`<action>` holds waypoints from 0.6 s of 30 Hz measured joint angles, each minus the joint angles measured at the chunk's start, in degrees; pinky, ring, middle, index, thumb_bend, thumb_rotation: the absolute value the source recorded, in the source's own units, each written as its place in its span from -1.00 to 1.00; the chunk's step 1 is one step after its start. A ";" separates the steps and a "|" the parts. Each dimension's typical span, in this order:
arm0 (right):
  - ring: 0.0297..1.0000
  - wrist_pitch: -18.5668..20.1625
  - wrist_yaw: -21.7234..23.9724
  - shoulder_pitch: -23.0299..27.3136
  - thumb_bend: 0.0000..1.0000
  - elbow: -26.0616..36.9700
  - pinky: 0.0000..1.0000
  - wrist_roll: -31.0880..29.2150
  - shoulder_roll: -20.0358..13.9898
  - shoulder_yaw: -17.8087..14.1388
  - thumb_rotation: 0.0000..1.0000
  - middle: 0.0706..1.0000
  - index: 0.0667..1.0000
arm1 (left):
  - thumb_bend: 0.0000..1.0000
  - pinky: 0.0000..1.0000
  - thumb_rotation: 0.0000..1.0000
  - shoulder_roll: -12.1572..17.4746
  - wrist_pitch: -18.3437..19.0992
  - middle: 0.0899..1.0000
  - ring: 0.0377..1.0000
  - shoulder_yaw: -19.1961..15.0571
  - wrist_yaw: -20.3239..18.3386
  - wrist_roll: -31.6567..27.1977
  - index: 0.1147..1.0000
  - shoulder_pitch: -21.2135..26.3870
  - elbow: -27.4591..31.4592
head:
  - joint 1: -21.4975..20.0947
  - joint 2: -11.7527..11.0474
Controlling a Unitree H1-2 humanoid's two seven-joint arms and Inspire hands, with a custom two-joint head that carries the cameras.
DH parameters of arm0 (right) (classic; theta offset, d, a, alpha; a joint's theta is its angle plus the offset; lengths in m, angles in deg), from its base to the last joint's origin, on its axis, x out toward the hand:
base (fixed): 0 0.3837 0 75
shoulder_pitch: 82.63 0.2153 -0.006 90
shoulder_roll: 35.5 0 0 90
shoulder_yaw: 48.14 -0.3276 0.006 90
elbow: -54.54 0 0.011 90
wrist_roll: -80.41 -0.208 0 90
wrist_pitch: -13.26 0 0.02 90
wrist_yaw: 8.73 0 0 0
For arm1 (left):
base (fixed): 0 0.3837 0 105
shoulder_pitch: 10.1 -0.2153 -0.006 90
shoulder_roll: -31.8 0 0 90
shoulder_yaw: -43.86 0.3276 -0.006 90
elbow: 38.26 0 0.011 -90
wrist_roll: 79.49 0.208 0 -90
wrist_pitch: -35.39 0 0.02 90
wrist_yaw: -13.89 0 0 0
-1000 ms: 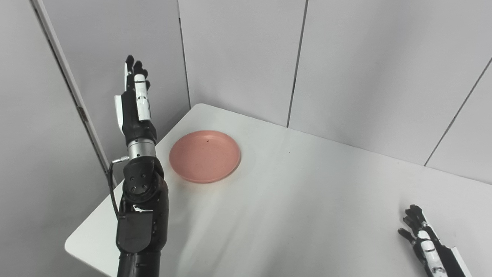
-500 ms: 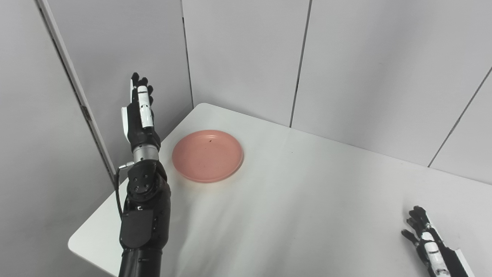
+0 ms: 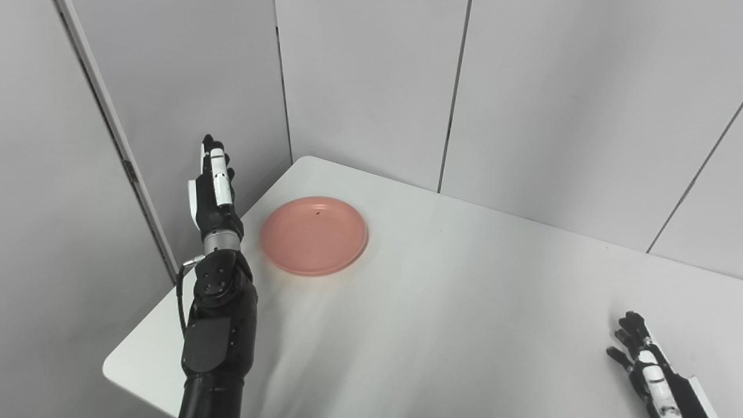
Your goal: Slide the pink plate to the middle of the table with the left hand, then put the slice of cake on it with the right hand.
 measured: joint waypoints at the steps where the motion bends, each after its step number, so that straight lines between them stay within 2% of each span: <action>1: 0.96 0.00 0.05 0.00 -0.77 -0.02 1.00 -0.13 -0.01 -0.01 1.00 0.97 0.97 | -0.26 0.97 1.00 0.16 -0.06 0.98 0.98 0.04 0.00 0.00 0.95 -0.06 -0.13 | 0.09 0.00; 7: 0.97 0.00 0.52 0.05 -0.73 -0.23 1.00 -0.59 -0.04 -0.32 1.00 0.97 0.96 | -0.37 0.99 1.00 1.02 -0.91 1.00 0.99 0.65 0.06 0.16 0.99 -0.07 -2.48 | 0.35 0.00; 18: 0.96 0.06 0.63 0.08 -0.73 -0.15 1.00 -0.34 -0.05 -0.33 1.00 0.95 0.95 | -0.37 1.00 1.00 0.91 -2.80 1.00 1.00 1.80 -0.77 -1.51 1.00 0.25 -8.33 | 0.44 0.09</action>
